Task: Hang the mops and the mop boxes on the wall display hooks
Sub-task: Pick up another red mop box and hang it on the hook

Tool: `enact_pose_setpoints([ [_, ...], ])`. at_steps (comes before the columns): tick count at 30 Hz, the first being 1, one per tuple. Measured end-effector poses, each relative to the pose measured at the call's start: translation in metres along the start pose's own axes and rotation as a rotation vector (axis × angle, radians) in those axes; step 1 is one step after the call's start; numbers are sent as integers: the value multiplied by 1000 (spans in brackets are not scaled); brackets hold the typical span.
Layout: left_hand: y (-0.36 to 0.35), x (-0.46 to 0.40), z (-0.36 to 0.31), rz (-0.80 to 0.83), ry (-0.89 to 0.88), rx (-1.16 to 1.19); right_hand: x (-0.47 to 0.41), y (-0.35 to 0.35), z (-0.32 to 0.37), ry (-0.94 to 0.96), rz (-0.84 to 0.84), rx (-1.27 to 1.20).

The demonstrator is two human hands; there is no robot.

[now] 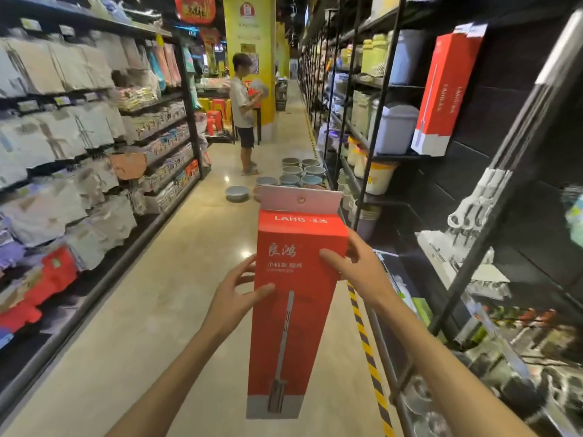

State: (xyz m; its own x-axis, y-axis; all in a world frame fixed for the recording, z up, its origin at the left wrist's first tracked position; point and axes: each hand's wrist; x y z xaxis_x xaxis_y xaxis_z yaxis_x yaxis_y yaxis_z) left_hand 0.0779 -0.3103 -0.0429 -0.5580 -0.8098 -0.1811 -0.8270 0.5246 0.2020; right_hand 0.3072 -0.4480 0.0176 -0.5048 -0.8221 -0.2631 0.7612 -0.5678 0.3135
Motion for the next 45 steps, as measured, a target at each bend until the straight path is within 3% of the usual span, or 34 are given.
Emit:
enact_pose_setpoints([
  [19, -23, -511, 41, 285, -118, 69, -431, 2, -78, 10, -268, 85],
  [36, -175, -931, 71, 366, -157, 165, -808, 117, -205, 52, -384, 142],
  [45, -275, -1119, 65, 548, -244, 258, -944, 187, -239, 85, -604, 219],
])
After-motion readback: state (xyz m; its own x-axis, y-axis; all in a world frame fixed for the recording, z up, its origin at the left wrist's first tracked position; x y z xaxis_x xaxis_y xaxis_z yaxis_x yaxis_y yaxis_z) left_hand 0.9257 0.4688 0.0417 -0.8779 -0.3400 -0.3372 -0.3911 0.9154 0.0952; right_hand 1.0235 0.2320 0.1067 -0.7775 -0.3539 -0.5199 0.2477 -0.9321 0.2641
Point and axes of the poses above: each hand's wrist, its own x-axis away from the middle knuckle, its own y-axis out of the back of the hand, z = x × y, and after that the axes turned 4 degrees about x, right-handed
